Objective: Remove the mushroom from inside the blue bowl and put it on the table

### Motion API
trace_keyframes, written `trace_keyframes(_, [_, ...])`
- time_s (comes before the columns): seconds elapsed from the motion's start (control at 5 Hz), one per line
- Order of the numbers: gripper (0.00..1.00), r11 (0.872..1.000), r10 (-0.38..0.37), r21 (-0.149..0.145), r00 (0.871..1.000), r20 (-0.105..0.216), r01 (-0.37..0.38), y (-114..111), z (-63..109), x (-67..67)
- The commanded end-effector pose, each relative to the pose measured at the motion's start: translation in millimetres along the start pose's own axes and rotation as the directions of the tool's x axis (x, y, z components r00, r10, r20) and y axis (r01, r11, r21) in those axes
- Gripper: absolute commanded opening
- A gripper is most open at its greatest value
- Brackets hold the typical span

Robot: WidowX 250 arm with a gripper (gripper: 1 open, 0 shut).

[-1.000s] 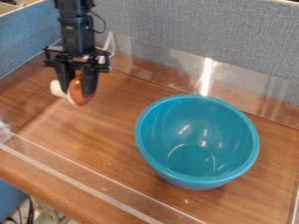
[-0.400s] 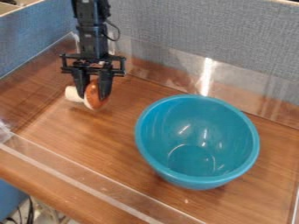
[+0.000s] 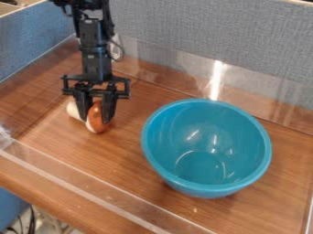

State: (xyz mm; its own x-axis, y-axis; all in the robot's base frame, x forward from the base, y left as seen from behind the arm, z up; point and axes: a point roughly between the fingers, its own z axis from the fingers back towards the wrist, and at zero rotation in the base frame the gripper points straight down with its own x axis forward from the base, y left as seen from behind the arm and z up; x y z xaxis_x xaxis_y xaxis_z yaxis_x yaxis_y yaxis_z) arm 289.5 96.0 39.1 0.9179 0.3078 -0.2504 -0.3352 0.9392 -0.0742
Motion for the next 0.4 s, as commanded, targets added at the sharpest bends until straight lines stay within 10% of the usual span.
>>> trace_keyframes(0.0, [0.0,0.999,0.036,-0.011,0.996,0.083,-0.035,7.7,22.7,-4.0])
trace_keyframes(0.2, [0.0,0.998,0.064,-0.023,0.994,0.093,-0.062,12.6,22.9,-7.6])
